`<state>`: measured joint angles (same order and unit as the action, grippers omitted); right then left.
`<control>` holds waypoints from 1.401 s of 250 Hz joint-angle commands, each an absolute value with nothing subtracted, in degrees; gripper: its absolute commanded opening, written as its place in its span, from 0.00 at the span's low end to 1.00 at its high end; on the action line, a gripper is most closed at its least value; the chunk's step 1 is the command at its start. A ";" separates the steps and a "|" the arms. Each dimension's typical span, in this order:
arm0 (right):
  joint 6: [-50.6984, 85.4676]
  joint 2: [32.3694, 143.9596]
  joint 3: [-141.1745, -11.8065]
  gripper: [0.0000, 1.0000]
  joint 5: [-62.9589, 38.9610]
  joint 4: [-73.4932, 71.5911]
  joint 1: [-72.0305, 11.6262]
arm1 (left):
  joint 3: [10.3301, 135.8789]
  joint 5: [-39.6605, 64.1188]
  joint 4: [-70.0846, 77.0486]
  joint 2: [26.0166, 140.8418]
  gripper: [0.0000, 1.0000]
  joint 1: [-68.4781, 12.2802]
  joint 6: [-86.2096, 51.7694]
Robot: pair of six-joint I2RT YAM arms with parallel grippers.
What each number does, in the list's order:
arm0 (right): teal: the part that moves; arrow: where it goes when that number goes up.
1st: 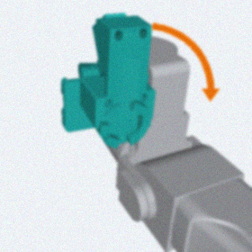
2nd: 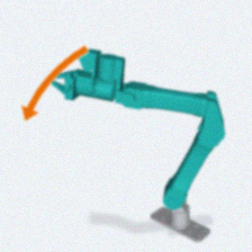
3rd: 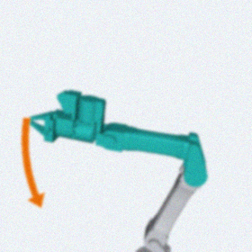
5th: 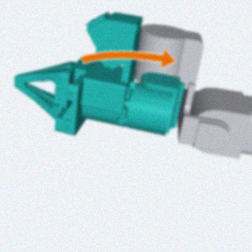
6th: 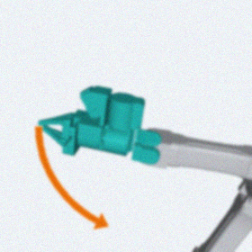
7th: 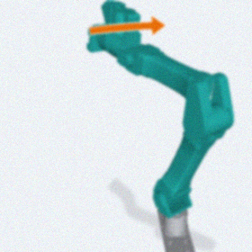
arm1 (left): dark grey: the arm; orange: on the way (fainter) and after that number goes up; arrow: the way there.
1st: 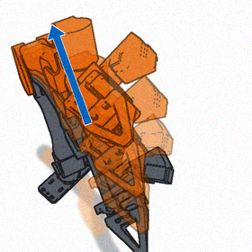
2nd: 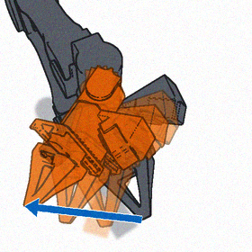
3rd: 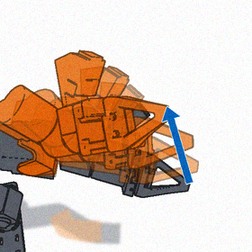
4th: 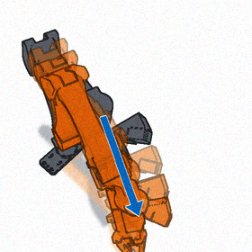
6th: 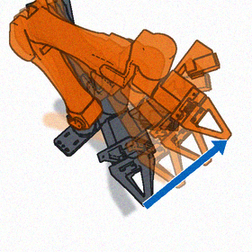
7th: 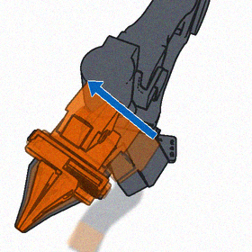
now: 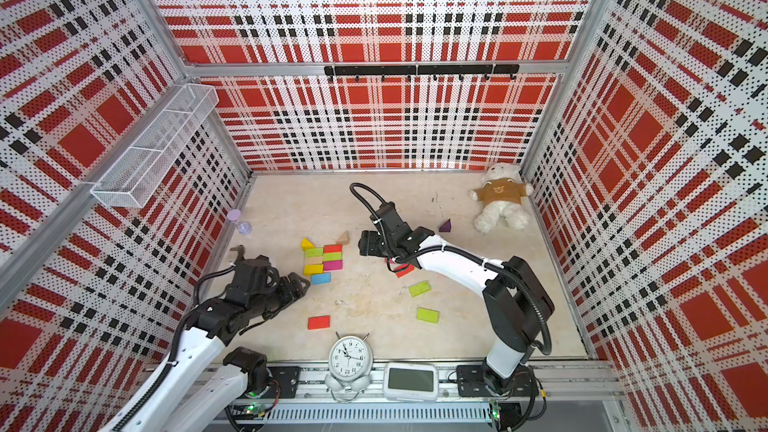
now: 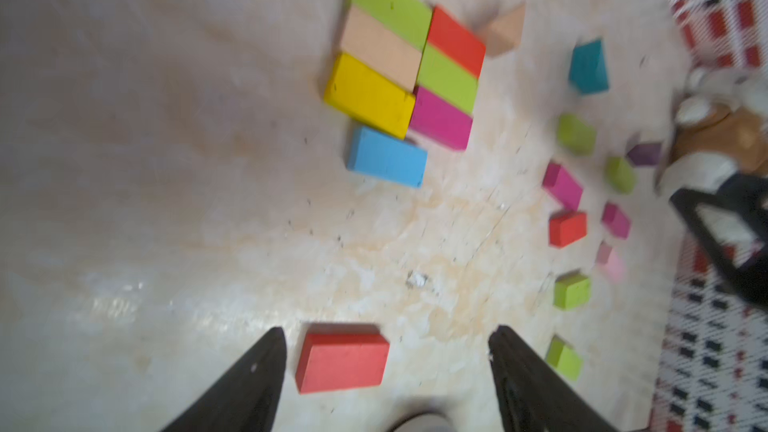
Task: Assemble a carrot with building blocks
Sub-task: Assemble the building block at the center of the board.
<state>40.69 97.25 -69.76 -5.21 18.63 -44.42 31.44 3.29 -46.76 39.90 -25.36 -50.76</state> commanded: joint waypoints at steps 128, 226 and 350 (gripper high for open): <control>39.28 98.38 -61.77 0.74 -19.38 6.42 -40.78 | 37.00 -21.50 -52.69 65.92 0.84 -55.77 -64.72; 41.10 101.07 -62.29 0.73 -20.69 5.34 -40.69 | 28.83 -12.23 -41.83 57.79 0.82 -50.98 -61.38; 43.93 103.17 -61.80 0.72 -22.55 2.76 -40.63 | 29.66 -8.06 -40.08 66.83 0.71 -50.38 -56.82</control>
